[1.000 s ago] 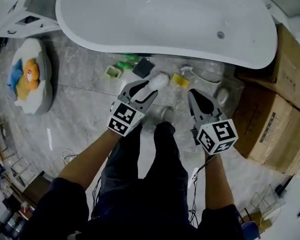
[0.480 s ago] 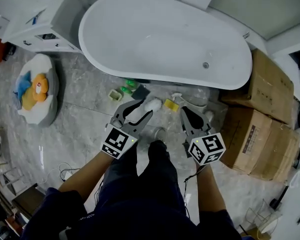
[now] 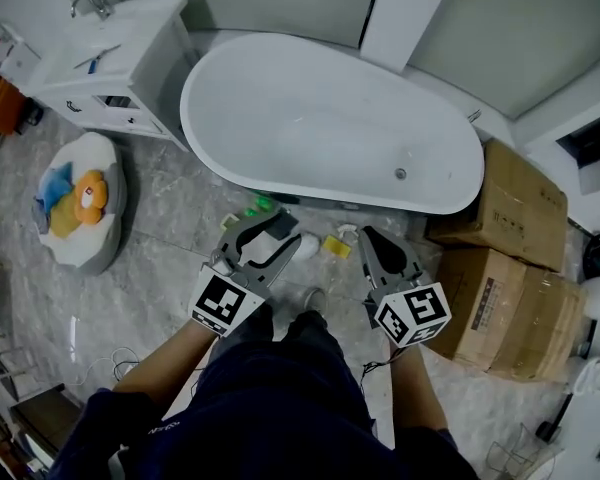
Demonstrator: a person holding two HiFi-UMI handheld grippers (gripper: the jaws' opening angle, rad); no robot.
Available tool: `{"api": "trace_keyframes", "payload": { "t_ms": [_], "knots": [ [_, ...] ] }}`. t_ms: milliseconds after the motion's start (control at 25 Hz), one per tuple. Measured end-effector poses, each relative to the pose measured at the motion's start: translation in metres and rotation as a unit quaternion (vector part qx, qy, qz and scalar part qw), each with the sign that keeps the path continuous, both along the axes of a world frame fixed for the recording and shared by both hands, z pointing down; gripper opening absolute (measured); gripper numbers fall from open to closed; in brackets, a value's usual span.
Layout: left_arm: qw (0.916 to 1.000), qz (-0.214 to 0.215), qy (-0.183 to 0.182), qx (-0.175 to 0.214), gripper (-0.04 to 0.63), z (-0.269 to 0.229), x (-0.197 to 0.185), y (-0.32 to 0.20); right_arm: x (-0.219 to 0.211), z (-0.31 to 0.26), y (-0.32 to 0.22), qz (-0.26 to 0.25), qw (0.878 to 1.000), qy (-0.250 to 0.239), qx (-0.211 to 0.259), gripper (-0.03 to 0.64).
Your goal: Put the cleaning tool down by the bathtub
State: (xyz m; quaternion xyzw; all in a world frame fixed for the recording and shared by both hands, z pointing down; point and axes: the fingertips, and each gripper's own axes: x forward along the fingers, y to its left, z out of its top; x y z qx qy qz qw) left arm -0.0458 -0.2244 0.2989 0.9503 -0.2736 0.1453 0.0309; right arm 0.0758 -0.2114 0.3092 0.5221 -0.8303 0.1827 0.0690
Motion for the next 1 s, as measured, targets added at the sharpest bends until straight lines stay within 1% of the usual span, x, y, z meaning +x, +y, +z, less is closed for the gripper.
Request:
{"api": "trace_keyframes", "payload": {
  "t_ms": [160,240,400,680,1000],
  "knots": [
    [0.9997,-0.008,0.021,0.012,0.184,-0.026,-0.015,-0.015,-0.016,-0.031,-0.014,-0.006,1.000,0.002,0.021,0.017],
    [0.9993,-0.012,0.032,0.015,0.184,-0.037,-0.018,-0.022,-0.019,-0.042,-0.020,-0.008,1.000,0.001,0.029,0.017],
    [0.9988,-0.014,0.041,0.025,0.181,-0.054,-0.018,-0.030,-0.019,-0.056,-0.024,-0.005,0.999,-0.003,0.037,0.014],
    [0.9978,-0.015,0.050,0.041,0.156,-0.075,-0.016,-0.038,-0.022,-0.071,-0.030,-0.014,0.999,-0.006,0.052,0.014],
    [0.9972,-0.021,0.055,0.046,0.132,-0.078,-0.016,-0.044,-0.026,-0.080,-0.036,-0.021,0.998,-0.005,0.063,0.014]
  ]
}}
